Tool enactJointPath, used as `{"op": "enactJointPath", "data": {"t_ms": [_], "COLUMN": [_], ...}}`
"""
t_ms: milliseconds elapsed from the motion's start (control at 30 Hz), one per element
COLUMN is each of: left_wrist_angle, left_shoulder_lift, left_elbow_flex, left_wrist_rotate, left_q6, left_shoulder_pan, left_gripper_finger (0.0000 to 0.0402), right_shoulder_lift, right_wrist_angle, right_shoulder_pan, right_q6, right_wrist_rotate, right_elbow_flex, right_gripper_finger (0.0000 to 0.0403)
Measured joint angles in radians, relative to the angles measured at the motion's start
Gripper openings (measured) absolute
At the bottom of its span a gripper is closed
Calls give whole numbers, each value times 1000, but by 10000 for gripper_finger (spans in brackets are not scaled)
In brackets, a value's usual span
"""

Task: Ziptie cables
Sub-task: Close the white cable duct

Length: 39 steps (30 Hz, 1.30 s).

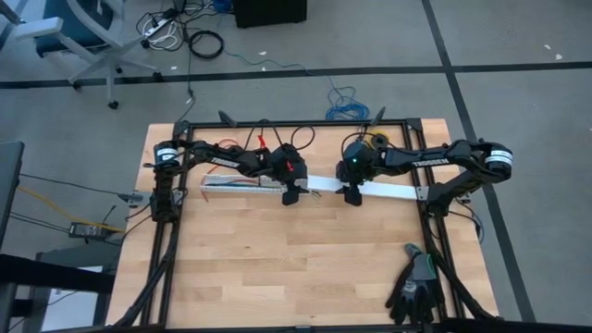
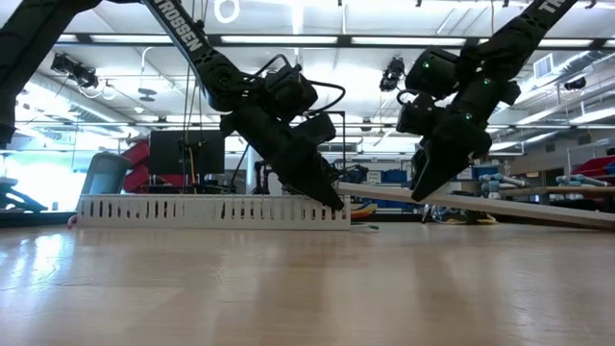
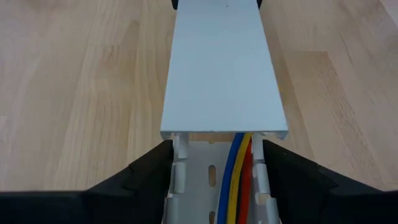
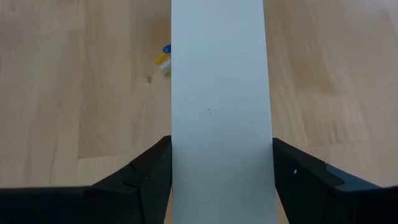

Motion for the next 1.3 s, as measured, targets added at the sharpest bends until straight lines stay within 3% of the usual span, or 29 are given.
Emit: {"op": "enactJointPath", "data": {"t_ms": [467, 667, 1000, 1300], "left_wrist_angle": [2, 2, 2, 2], "left_shoulder_lift": [0, 0, 0, 0], "left_elbow_flex": [0, 0, 0, 0], "left_wrist_rotate": [0, -1, -1, 0], "left_q6": [-1, -1, -1, -1], "left_shoulder_pan": [0, 0, 0, 0], "left_gripper_finger": [241, 241, 241, 241], "right_shoulder_lift": [0, 0, 0, 0], "right_wrist_angle": [-7, -6, 12, 40], "right_shoulder_pan": [20, 41, 48, 48], "right_q6": [-3, -4, 3, 20], "right_wrist_rotate": [10, 95, 81, 62], "right_elbow_flex": [1, 0, 0, 0], "right_gripper_finger": [238, 252, 264, 251]}}
